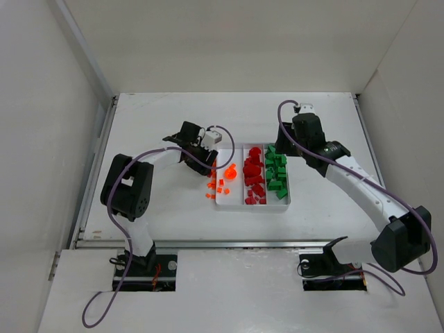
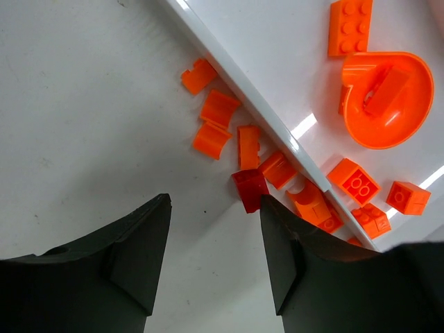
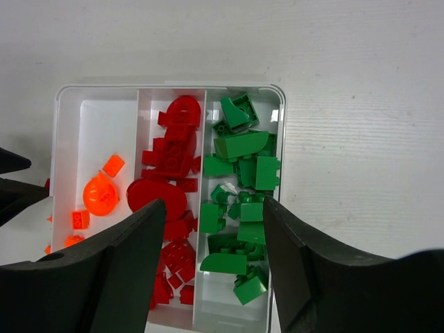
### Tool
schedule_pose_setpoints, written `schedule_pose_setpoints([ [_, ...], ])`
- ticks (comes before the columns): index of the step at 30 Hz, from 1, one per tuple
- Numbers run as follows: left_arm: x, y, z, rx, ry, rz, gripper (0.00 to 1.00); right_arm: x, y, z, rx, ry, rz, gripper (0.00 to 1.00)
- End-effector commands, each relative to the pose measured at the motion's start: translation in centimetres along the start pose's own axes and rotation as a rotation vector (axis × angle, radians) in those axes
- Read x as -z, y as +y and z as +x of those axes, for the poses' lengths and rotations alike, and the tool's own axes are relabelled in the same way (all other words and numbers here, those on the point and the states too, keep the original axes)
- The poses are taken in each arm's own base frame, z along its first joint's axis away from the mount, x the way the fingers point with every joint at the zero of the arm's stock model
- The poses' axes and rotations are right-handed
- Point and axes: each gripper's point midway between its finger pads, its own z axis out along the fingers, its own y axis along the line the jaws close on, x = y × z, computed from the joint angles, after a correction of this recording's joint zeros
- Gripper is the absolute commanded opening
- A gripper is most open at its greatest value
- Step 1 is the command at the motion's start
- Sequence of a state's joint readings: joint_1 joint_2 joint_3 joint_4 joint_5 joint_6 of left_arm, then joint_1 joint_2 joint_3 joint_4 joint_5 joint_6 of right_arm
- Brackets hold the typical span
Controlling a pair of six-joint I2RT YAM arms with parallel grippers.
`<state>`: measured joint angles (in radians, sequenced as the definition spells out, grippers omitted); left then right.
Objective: Sort the legos into containers by color
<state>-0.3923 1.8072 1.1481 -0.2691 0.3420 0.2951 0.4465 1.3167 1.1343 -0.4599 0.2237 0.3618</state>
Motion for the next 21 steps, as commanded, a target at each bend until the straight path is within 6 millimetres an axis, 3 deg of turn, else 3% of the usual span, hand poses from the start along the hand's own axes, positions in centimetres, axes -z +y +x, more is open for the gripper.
schedule_pose_setpoints([
  [1, 0.3, -0.7, -0.9, 0.001, -0.026, 0.039, 0.50, 1.1, 0.3, -1.7, 0.001, -0.058, -0.003, 0.64],
  [15, 0.3, -1.2, -0.6, 0.010, -0.031, 0.063, 0.50, 0.4, 0.7, -2.5, 0.020, -0.058, -0.002, 0.64],
  [21, -0.5, -0.4, 0.3, 0.019, 0.006, 0.024, 0.40, 0.2, 0.6, -2.2, 0.022, -0.049, 0.001, 0.64],
])
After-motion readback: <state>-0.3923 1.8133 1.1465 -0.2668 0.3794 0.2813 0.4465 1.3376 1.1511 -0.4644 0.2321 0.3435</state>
